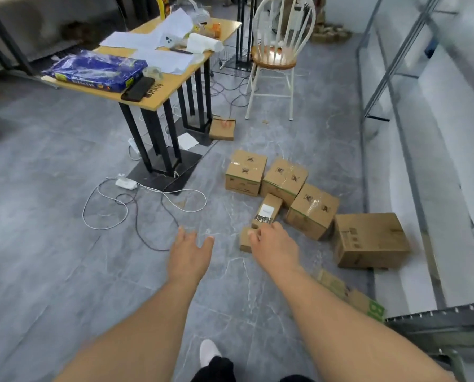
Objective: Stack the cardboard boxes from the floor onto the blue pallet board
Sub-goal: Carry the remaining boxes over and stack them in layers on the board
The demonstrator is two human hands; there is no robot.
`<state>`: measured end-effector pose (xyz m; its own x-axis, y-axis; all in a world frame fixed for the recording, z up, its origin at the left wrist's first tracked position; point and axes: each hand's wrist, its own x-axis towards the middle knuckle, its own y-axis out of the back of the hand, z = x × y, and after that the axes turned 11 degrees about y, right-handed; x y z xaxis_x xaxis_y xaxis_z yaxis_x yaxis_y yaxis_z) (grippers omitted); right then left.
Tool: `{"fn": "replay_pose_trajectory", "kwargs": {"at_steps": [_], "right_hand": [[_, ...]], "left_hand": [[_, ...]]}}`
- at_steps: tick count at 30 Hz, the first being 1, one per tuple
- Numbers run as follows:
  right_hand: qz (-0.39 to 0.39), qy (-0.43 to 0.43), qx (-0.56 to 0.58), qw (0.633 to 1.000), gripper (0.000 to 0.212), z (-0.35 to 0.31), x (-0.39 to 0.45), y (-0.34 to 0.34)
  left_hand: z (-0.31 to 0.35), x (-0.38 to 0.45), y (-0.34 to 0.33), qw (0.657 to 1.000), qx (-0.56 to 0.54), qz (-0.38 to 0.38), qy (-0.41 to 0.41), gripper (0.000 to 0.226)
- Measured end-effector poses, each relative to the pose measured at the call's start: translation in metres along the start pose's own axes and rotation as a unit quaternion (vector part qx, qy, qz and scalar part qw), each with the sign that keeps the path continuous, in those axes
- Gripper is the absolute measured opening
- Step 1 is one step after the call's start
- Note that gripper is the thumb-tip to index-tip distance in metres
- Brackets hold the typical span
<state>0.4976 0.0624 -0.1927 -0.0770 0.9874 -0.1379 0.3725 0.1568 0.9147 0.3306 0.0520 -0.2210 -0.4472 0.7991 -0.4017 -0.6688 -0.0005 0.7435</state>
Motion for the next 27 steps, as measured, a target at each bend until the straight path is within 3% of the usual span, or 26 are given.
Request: {"fn": "replay_pose_trajectory", "kwargs": {"at_steps": [10,15,27], "right_hand": [[-0.040,-0.042,-0.065,0.996,0.041,-0.020,0.136,-0.004],[-0.037,-0.034,-0.035,0.998,0.049,-0.019,0.228,0.001],[-0.036,-0.074,0.021,0.996,0.050,0.024,0.429,0.043]], "left_hand": [[0.054,0.138,0.019,1.000,0.009,-0.027,-0.010,0.061],[0.103,0.216,0.027,1.000,0.013,-0.013,0.008,0.067],[0.248,0.360,0.000,0.998,-0.015,-0.064,-0.020,0.075]]}}
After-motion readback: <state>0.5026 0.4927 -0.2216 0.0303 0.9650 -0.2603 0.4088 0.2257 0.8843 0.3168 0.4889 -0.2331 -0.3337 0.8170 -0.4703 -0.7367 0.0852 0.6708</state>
